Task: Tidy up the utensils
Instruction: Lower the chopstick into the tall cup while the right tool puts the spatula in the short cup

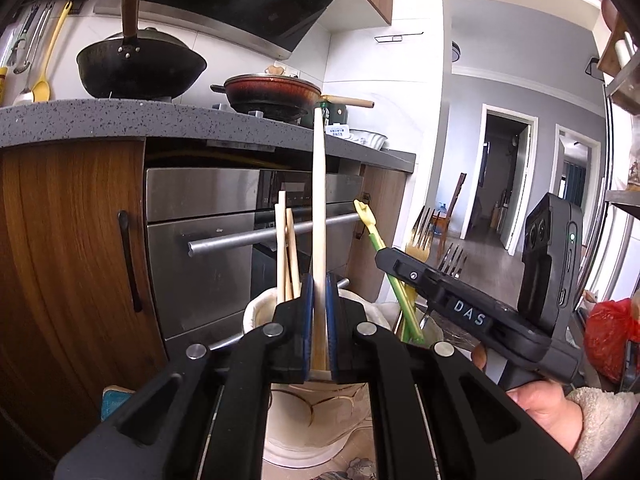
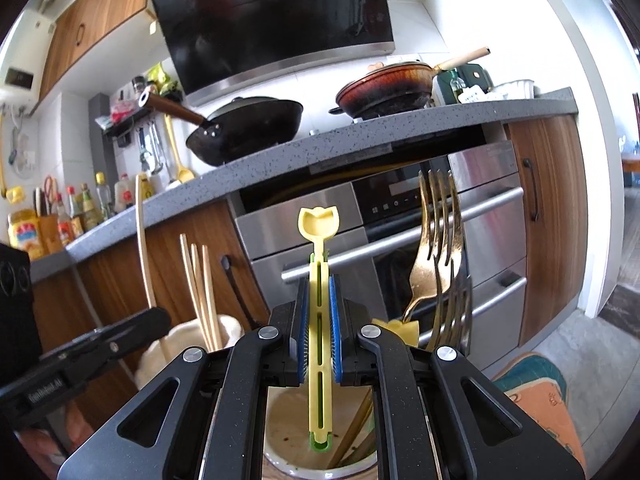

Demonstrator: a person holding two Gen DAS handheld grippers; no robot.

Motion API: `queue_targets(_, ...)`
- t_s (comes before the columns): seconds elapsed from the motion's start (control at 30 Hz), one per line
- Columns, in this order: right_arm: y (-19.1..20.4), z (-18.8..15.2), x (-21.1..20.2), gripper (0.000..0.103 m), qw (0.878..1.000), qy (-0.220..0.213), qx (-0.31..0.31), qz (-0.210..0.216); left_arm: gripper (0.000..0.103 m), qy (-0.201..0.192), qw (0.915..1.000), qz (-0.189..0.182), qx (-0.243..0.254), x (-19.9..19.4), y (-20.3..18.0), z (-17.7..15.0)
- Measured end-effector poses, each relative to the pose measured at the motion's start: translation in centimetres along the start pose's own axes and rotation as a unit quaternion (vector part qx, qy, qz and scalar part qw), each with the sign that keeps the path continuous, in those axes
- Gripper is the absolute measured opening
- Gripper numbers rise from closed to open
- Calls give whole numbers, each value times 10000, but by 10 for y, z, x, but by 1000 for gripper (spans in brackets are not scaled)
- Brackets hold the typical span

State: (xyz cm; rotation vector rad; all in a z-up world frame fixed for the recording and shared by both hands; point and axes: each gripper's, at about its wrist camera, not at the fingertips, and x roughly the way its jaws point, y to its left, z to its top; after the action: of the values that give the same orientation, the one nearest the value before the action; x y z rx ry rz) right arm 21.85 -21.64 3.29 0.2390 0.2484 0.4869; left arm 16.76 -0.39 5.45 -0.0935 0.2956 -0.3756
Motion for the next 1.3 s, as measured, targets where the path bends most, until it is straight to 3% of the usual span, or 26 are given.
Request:
queue_targets(0.4,1,-7,-13,11,9997,10,-152,-202,15,115,9999,68,-17,-5,-1,-5)
queue_targets(0.5,1,-6,-16,11,9997,-51,-120,-188,26,57,9999,76,-42,-14,-2,-8)
queue_targets(0.97,6,-10,-6,10,9990,-44,-354,-272,27,73,9997,134,-197,-45,-2,-24)
queue_targets(1.3,12,-23,-31,11,9981,44,-444,-434,27,50,9987,275,-421,-57,12,-29)
